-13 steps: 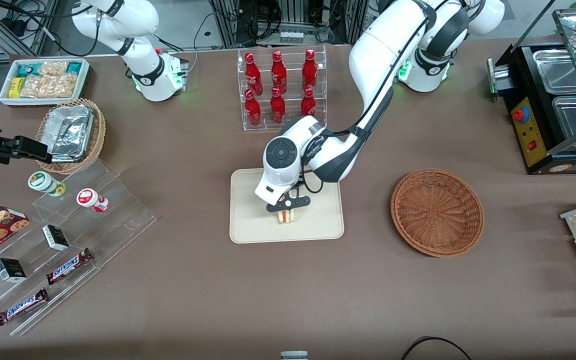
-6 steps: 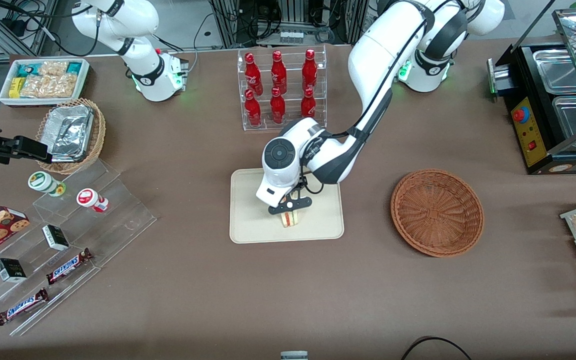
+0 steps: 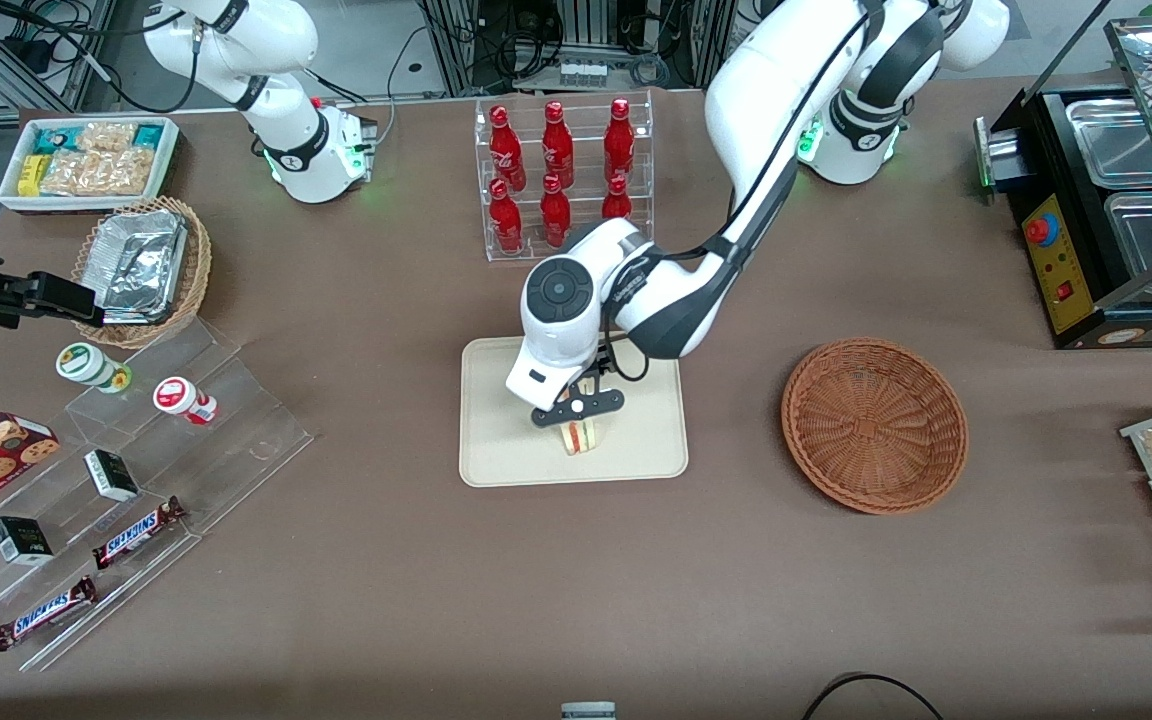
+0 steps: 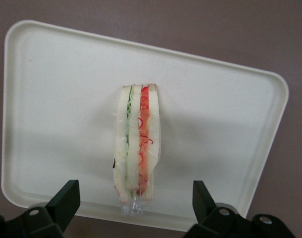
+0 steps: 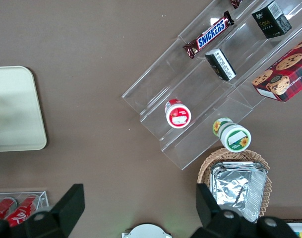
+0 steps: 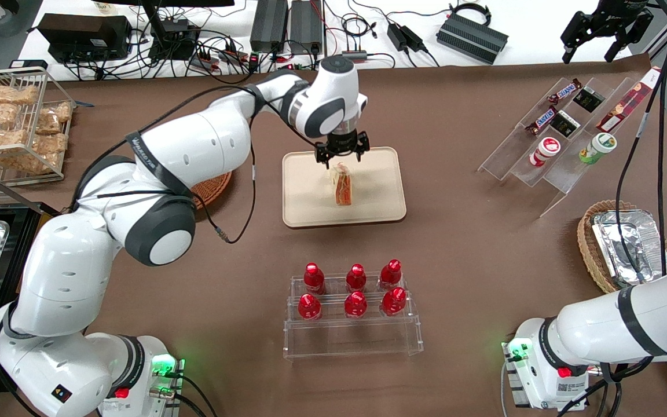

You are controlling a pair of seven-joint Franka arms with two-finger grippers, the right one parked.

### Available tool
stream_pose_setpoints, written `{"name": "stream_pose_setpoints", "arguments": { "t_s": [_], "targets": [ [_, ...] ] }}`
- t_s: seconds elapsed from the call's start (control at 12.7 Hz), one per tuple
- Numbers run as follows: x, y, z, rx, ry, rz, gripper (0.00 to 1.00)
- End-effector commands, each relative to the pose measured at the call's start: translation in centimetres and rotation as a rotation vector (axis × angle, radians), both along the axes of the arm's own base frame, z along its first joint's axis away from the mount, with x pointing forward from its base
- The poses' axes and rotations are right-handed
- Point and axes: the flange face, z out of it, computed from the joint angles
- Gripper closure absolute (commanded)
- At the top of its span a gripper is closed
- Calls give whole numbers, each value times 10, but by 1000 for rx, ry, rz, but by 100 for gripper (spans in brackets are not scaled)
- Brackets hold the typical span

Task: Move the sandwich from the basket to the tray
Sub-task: 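Lower the held sandwich onto the beige tray, then open the left gripper to release the sandwich on the tray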

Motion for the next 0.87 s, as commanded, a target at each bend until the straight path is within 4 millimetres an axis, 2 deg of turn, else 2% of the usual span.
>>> {"name": "stream_pose_setpoints", "arguments": {
  "t_s": [0.0,0.16,0.24,0.39,0.47,0.63,0.71,0.79],
  "targets": [
    [4,10,40,-3,-29,14,0],
    [18,36,58,12,-17,-33,0],
    [19,45,69,25,-10,-116,0],
    [35,93,89,46,30,-170,0],
    [30,108,97,63,45,-179,0],
    [49,160,112,62,54,-183,0],
    [48,172,114,65,62,-220,0],
    [51,195,115,68,71,-233,0]
  ]
}}
